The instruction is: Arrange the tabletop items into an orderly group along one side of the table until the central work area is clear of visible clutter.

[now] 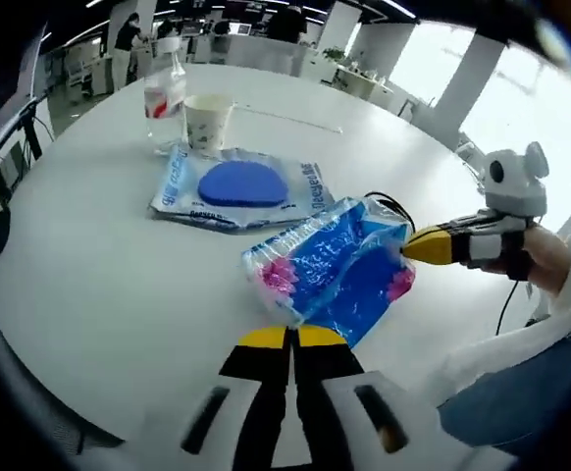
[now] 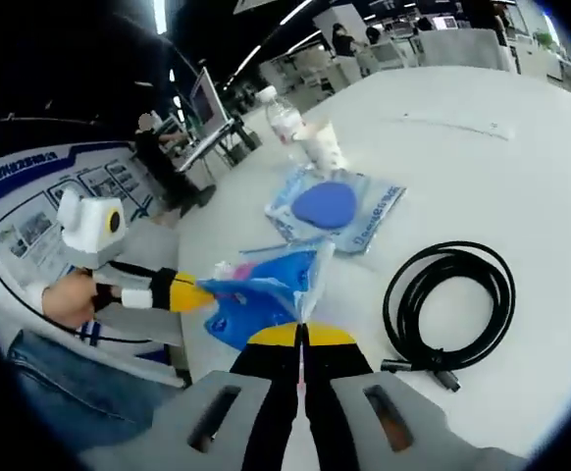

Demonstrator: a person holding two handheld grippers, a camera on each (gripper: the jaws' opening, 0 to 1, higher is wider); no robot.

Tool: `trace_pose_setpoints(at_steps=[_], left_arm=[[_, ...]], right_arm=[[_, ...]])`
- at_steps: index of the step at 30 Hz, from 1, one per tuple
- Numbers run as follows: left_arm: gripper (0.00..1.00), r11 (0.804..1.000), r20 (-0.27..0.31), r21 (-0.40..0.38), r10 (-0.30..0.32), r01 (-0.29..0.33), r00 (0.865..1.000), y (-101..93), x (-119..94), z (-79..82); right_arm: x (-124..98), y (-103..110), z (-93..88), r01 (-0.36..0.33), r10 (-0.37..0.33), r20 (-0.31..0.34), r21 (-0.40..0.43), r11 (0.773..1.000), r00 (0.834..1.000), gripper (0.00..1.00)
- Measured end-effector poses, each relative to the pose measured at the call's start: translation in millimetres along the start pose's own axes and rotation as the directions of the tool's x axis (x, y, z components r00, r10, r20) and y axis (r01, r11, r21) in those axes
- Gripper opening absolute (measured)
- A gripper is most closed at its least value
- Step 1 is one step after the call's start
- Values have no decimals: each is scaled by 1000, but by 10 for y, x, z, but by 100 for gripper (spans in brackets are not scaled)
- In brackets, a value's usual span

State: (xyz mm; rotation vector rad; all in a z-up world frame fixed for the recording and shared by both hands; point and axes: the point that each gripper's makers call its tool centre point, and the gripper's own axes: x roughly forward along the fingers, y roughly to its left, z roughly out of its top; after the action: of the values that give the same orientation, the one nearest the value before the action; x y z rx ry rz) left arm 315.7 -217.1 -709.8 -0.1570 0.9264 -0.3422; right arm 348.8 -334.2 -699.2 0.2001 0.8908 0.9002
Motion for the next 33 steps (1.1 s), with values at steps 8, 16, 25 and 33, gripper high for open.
trace_pose_setpoints(at_steps=[8,16,25,33], left_arm=[[0,994,0,84,-68,68,998,-166,145,201],[0,977,35,133,-173,167,984,-476,373,614],[0,941,0,205,-275,269,961,-835,640,870],[0,925,-26,242,-295,292,955,-827,640,887]], right_arm=[[-186,-153,17,66,-70,54,73,995,996,0],[-585,-369,76,172,-189,128,133,976,974,0],[-857,-607,86,252,-289,168,212,944,942,0],[-802,-660,77,258,-303,164,250,933,939,0]])
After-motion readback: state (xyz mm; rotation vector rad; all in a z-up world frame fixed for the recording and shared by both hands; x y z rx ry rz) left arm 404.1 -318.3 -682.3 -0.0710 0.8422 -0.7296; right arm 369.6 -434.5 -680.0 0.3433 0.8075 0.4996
